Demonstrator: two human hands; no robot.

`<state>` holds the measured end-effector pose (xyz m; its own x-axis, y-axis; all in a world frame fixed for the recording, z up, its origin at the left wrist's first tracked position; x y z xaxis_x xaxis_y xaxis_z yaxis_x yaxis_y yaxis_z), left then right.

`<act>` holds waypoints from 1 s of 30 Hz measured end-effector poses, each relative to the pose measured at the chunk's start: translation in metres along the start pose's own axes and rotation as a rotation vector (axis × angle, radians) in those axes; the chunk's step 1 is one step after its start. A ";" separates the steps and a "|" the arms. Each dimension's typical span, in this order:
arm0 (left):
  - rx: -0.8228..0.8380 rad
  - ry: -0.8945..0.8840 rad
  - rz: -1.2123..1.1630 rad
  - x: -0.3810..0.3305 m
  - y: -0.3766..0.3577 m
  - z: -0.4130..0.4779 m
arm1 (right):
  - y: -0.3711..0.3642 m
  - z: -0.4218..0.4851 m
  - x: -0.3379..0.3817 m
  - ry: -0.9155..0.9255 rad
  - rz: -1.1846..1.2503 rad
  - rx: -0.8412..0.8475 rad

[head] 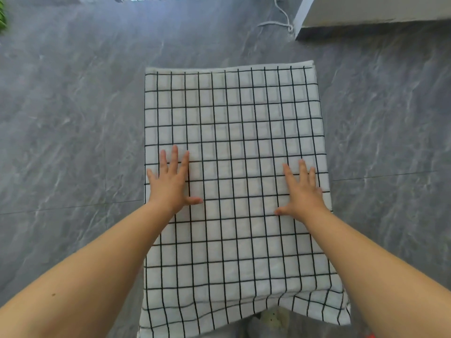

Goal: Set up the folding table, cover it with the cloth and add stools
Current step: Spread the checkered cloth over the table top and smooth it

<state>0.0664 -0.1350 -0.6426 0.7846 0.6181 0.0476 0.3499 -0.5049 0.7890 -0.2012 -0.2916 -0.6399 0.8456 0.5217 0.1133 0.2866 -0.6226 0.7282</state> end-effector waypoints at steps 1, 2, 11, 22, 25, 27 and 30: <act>0.018 0.015 -0.004 0.003 -0.001 0.007 | -0.002 0.002 -0.002 -0.008 -0.004 0.009; 0.036 0.026 0.000 0.005 -0.004 0.012 | -0.003 0.004 -0.003 -0.008 -0.019 0.010; -0.144 -0.013 -0.021 -0.014 0.020 0.024 | 0.044 0.025 0.001 0.032 0.034 -0.268; -0.393 -0.115 -0.106 -0.087 0.027 0.105 | 0.138 0.182 0.070 0.492 -0.055 -0.370; -0.435 -0.119 -0.108 -0.088 0.024 0.106 | 0.145 0.207 0.073 0.508 -0.052 -0.370; -0.433 -0.128 -0.101 -0.088 0.025 0.107 | 0.154 0.214 0.071 0.538 0.004 -0.466; -0.415 -0.122 -0.097 -0.087 0.024 0.105 | 0.169 0.228 0.066 0.474 0.054 -0.458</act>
<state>0.0605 -0.2645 -0.6921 0.8215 0.5628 -0.0916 0.2091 -0.1479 0.9667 0.0055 -0.4958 -0.6635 0.5334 0.7624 0.3665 -0.0596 -0.3983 0.9153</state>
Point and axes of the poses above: each hand's wrist, its own z-axis towards the middle knuckle, its own y-axis out of the back of the hand, x = y × z, the point moved 5 cm from there along z, towards the middle knuckle, and after that the axes turned 7 degrees about y, right-handed, at the moved point
